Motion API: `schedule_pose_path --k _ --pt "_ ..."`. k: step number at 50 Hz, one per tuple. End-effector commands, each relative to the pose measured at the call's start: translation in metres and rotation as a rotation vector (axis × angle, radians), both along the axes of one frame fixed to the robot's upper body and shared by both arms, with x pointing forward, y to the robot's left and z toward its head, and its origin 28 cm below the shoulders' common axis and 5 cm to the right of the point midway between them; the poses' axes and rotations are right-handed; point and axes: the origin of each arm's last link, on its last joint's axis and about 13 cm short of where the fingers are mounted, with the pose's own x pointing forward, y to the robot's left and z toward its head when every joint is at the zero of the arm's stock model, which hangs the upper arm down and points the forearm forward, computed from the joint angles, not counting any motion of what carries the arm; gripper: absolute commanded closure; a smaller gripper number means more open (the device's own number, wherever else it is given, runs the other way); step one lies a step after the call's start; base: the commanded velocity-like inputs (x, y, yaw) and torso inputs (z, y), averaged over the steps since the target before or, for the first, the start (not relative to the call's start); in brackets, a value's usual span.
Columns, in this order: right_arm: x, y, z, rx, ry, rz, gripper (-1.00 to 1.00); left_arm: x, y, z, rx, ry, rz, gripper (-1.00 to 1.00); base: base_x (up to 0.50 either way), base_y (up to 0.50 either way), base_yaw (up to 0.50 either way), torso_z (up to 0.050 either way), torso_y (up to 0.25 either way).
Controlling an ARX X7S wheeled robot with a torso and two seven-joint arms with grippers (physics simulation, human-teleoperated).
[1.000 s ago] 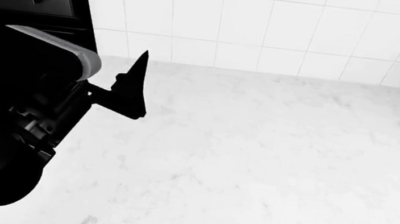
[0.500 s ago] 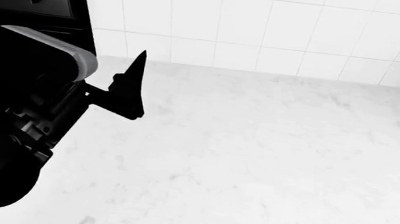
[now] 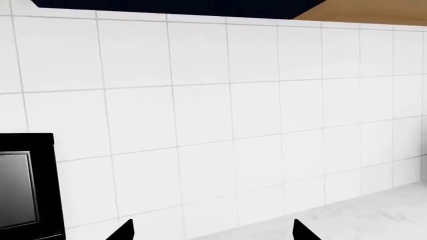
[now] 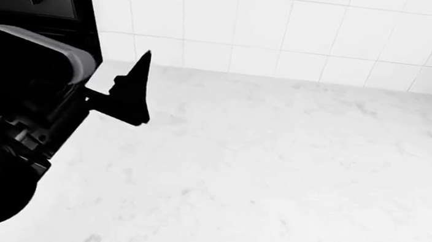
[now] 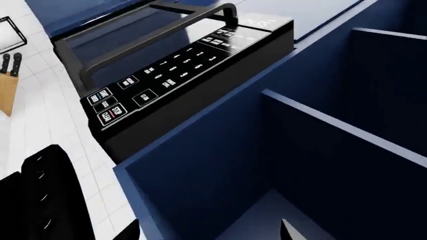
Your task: Pick the lime, brussel sprout from the counter and place them in the cabinet. Then close the cabinet.
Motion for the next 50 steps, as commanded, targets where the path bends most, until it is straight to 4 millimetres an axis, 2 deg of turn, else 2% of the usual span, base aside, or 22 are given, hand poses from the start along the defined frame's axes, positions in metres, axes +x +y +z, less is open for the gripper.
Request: schedule_pose_path --k 1,26,38,50 --pt "-0.018 -0.005 -0.015 -0.041 -0.020 0.043 -1.00 -0.004 0.003 -0.022 0.022 0.097 0.005 -1.00 0.00 0.00 0.00 0.000 0.000" --pt "-0.050 -0.021 -0.059 -0.140 0.048 0.075 -1.00 -0.004 0.001 -0.018 0.029 0.091 -0.003 -1.00 0.00 0.00 0.00 0.000 0.000" --pt "-0.056 -0.033 -0.088 -0.145 0.101 0.029 -1.00 -0.005 0.002 -0.016 0.030 0.089 0.000 -1.00 0.00 0.00 0.00 0.000 0.000" --pt "-0.064 -0.052 -0.106 -0.099 0.127 -0.029 -1.00 -0.005 0.002 -0.017 0.030 0.091 0.002 -1.00 0.00 0.00 0.00 0.000 0.000"
